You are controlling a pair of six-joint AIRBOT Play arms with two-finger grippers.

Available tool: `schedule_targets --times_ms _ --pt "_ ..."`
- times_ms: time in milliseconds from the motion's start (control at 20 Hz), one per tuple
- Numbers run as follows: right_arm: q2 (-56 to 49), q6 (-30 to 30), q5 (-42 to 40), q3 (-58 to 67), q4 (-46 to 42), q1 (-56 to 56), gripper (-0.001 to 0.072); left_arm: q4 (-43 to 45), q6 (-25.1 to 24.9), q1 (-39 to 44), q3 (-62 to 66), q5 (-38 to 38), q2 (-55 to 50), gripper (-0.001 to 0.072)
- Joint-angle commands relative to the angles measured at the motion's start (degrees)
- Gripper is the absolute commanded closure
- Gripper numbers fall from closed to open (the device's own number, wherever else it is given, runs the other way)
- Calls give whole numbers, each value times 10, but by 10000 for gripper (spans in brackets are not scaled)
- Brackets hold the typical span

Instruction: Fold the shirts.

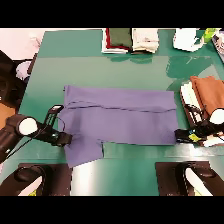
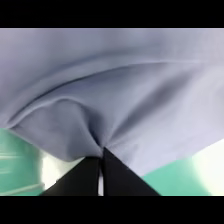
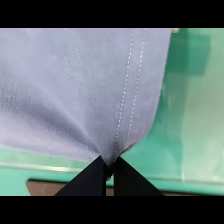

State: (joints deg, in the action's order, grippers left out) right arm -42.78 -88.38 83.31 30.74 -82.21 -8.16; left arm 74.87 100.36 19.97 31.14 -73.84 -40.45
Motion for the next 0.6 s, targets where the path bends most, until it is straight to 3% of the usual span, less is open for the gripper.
schedule_targets --times_ms 0,200,550 --pt "61 -3 39 1 -16 2 695 10 18 0 4 -42 78 682" --pt "50 -7 40 56 -15 2 696 27 -25 0 74 -71 78 682" --pt "-138 -7 -31 233 -11 2 696 151 -57 -1 228 64 -122 681"
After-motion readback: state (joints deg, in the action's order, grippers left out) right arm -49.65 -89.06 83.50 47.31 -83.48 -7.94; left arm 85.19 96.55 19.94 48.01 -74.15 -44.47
